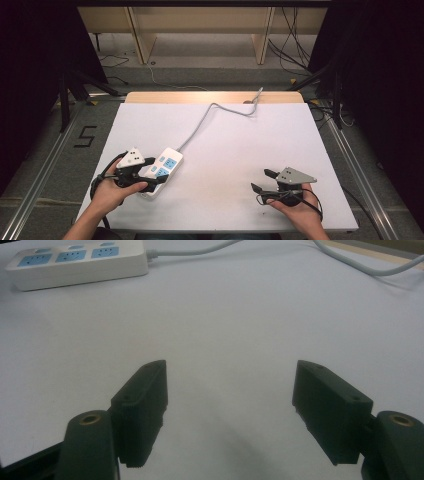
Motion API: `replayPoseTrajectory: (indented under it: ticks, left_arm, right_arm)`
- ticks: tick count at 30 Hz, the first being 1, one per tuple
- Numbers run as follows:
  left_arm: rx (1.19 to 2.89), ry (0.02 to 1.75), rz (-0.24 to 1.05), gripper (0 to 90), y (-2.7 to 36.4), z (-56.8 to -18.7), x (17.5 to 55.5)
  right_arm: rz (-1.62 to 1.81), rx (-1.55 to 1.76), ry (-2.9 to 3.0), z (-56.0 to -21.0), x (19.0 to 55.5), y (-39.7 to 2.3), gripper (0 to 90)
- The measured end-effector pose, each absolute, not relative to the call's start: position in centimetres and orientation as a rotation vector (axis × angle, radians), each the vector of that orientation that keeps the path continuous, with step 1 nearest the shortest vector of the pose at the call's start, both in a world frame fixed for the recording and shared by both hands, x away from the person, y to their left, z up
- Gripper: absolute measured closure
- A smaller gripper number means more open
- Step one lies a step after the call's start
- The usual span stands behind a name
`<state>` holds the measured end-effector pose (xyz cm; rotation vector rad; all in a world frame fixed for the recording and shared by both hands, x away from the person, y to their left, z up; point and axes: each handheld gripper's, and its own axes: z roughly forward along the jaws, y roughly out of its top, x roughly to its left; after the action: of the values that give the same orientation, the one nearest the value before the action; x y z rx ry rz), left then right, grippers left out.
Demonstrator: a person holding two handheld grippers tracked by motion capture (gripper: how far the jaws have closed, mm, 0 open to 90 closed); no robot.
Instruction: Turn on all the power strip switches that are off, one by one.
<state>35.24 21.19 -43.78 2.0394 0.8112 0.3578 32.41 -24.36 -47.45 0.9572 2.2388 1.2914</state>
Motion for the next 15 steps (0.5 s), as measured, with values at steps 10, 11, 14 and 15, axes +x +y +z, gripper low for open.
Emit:
replayPoseTrajectory:
  ticks: [10, 11, 14, 15]
  left_arm:
    - [2.062, 0.788, 0.419, 20.8, 21.6, -44.6, 34.1]
    - [2.062, 0.789, 0.423, 20.8, 21.6, -44.7, 34.0]
    - [2.056, 0.79, 0.432, 20.4, 21.9, -44.8, 33.7]
    - [2.052, 0.791, 0.437, 20.1, 22.0, -44.9, 33.7]
  right_arm:
    - [1.289, 0.958, 2.241, -47.5, 32.4, -24.4, 31.2]
    - [1.288, 0.958, 2.241, -47.5, 32.4, -24.4, 31.2]
    - [1.289, 0.957, 2.241, -47.5, 32.4, -24.4, 31.2]
    - [1.289, 0.955, 2.24, -47.5, 32.4, -24.4, 31.2]
